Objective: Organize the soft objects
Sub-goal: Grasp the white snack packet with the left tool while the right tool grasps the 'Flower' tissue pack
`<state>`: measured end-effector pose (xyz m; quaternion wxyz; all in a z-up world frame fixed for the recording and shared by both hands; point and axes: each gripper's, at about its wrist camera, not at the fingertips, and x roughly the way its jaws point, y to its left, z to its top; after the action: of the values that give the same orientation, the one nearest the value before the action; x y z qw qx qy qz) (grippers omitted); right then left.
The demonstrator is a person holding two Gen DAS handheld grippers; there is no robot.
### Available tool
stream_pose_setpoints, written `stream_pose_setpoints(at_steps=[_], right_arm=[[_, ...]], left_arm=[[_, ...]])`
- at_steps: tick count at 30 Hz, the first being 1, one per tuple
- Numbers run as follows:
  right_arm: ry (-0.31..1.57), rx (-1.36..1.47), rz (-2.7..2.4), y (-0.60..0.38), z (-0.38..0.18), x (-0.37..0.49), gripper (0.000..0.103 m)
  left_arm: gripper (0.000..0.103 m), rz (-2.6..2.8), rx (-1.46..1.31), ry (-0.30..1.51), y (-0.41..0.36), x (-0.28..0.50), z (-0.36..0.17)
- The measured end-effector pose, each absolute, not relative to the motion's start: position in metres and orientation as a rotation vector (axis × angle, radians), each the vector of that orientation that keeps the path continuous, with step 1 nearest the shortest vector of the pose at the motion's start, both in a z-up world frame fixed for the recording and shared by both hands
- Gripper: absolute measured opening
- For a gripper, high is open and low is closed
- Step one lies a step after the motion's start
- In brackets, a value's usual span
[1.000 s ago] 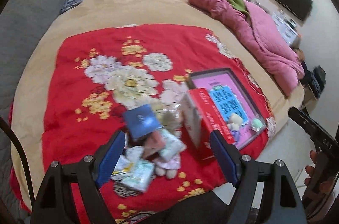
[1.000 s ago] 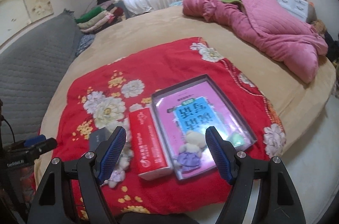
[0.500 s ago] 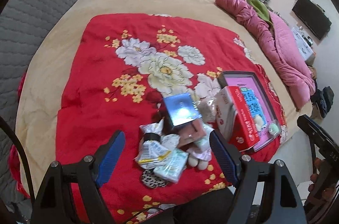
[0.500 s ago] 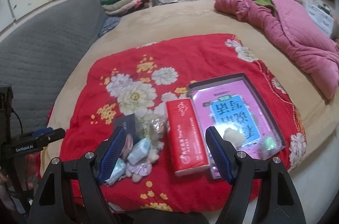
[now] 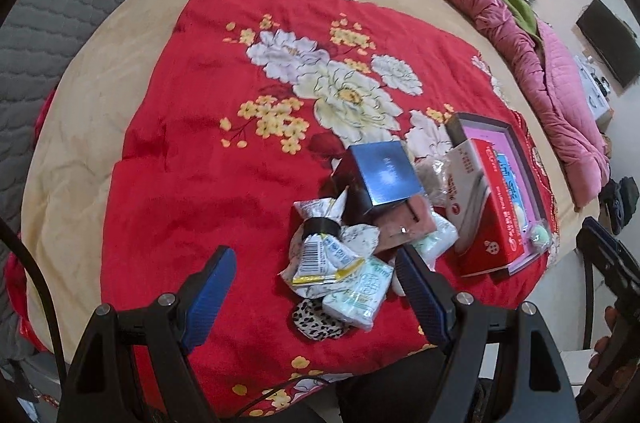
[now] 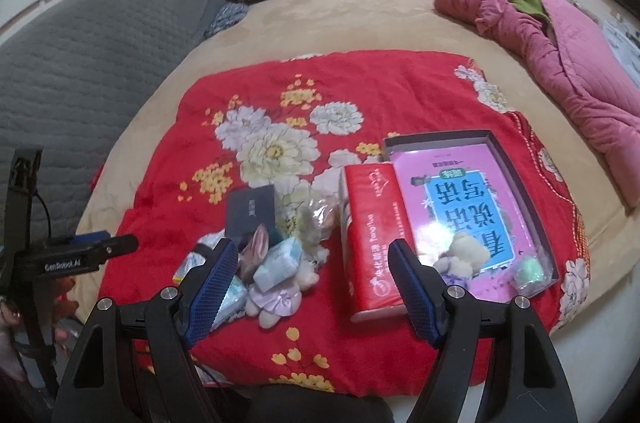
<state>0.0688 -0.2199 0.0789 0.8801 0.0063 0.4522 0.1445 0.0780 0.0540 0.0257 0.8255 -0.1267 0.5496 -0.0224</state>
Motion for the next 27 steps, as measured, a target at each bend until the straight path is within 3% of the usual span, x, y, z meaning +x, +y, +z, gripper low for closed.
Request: stream_pose_setpoints(at_steps=[27], right_arm=[[1.111,-0.343,0.440,-0.130,-0.058,0.108,0.078]], left_arm=[[0.081,-0.017,-0.288,1.348,0.050,0.113,-0.060]])
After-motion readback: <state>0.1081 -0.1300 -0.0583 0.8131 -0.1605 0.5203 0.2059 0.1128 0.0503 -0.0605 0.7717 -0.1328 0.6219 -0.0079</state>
